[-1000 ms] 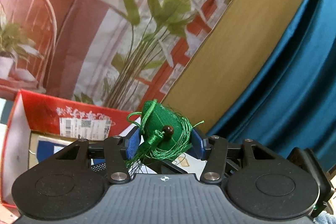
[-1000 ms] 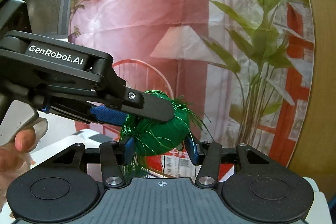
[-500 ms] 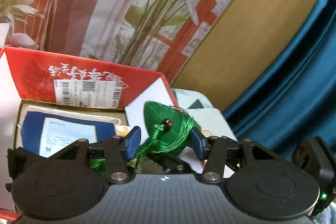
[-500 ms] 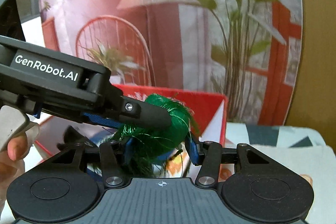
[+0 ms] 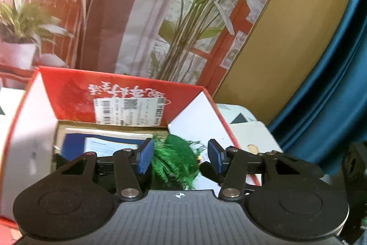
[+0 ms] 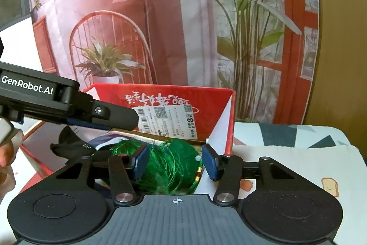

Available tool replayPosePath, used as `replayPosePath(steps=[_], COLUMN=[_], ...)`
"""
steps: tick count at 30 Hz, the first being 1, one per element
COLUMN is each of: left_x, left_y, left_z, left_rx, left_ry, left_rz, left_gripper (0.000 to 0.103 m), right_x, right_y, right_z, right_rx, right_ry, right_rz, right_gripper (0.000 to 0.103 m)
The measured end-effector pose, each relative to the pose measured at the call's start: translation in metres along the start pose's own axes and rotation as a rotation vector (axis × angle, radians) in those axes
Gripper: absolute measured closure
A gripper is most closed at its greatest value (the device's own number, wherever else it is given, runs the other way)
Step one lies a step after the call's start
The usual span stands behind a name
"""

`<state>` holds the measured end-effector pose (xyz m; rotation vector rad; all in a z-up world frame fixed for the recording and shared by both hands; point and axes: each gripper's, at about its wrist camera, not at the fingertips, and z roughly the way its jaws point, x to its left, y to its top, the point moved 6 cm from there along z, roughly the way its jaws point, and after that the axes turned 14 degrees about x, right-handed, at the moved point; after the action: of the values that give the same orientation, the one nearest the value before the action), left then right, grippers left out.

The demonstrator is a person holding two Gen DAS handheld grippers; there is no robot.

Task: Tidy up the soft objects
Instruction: 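Open both grippers to drop the tinsel ball into the box, then move both tools down to the clear bag of green cables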

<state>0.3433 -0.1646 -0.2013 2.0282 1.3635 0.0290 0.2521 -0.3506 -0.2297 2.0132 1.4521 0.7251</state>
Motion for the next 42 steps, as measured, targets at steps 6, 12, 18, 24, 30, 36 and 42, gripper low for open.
replayPosePath(steps=[6,12,18,24,30,36,42], left_x=[0.008,0.015,0.023,0.031,0.045,0.048,0.050], left_y=[-0.016,-0.031,-0.050,-0.084,-0.131,-0.180,-0.219], left_z=[-0.019,-0.041,-0.061,-0.083,-0.094,-0.084,-0.061], left_rx=[0.015,0.000,-0.012,-0.016,0.016,0.079,0.151], left_ry=[0.071,0.127,0.190,0.246,0.256,0.251,0.223], left_rz=[-0.003,-0.002,0.013,0.052,0.019,-0.013,-0.052], left_gripper=[0.050,0.049,0.049,0.049,0.049,0.049,0.049], right_x=[0.012,0.026,0.041,0.052,0.063,0.073,0.077], right_y=[-0.005,-0.012,-0.022,-0.041,-0.071,-0.115,-0.166], right_z=[-0.015,-0.032,-0.048,-0.063,-0.078,-0.079,-0.067], right_rx=[-0.010,-0.015,-0.020,-0.039,-0.049,0.003,0.123], right_ry=[-0.001,-0.005,-0.012,-0.004,0.033,0.067,0.061], right_rz=[-0.009,-0.018,-0.025,-0.001,0.039,0.075,0.132], right_gripper=[0.056,0.056,0.056,0.056,0.056,0.056,0.056])
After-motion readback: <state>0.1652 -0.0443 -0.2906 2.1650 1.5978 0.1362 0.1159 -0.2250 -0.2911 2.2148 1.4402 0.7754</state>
